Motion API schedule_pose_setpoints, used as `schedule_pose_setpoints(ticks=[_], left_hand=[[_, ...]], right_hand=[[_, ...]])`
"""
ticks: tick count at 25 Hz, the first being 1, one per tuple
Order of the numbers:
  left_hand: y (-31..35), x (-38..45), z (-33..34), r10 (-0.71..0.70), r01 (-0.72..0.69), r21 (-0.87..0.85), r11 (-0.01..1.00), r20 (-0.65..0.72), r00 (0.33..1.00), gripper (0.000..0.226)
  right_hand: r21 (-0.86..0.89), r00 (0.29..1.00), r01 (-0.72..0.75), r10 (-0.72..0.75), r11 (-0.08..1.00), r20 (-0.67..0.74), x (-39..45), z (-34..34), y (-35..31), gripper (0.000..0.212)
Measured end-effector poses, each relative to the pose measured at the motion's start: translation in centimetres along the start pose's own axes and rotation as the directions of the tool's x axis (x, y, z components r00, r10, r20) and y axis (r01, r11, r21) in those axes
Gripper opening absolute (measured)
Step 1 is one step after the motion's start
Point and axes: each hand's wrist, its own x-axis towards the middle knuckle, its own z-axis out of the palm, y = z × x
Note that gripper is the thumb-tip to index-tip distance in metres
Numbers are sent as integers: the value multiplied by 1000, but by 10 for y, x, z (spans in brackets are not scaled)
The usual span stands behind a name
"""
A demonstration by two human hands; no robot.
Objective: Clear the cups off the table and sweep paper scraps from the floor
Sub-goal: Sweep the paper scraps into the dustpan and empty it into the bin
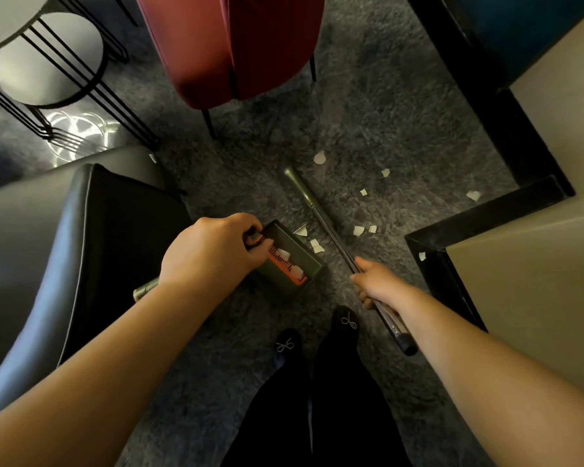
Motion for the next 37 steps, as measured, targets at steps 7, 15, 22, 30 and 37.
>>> schedule_pose_setpoints(ticks=[7, 15, 22, 30, 37], left_hand=[[-3, 8, -8, 29, -29, 16, 999, 36, 999, 24], [-15, 13, -21, -16, 15, 12, 1000, 38, 999, 28], [-8, 9, -13, 17, -18, 25, 1000, 24, 1000, 27], [-10, 12, -16, 19, -20, 27, 999, 29, 999, 23], [-8, 8, -16, 16, -16, 5, 1000, 43, 999, 22]], right_hand=[[37, 990, -65, 60, 997, 126, -35, 16, 20, 57], [145, 996, -46, 34, 988, 79, -59, -4, 21, 59], [212, 997, -48, 33, 976, 76, 2, 1, -12, 58], [168, 982, -55, 24, 984, 186, -40, 25, 12, 56], [197, 998, -30, 18, 980, 64, -53, -2, 21, 59]])
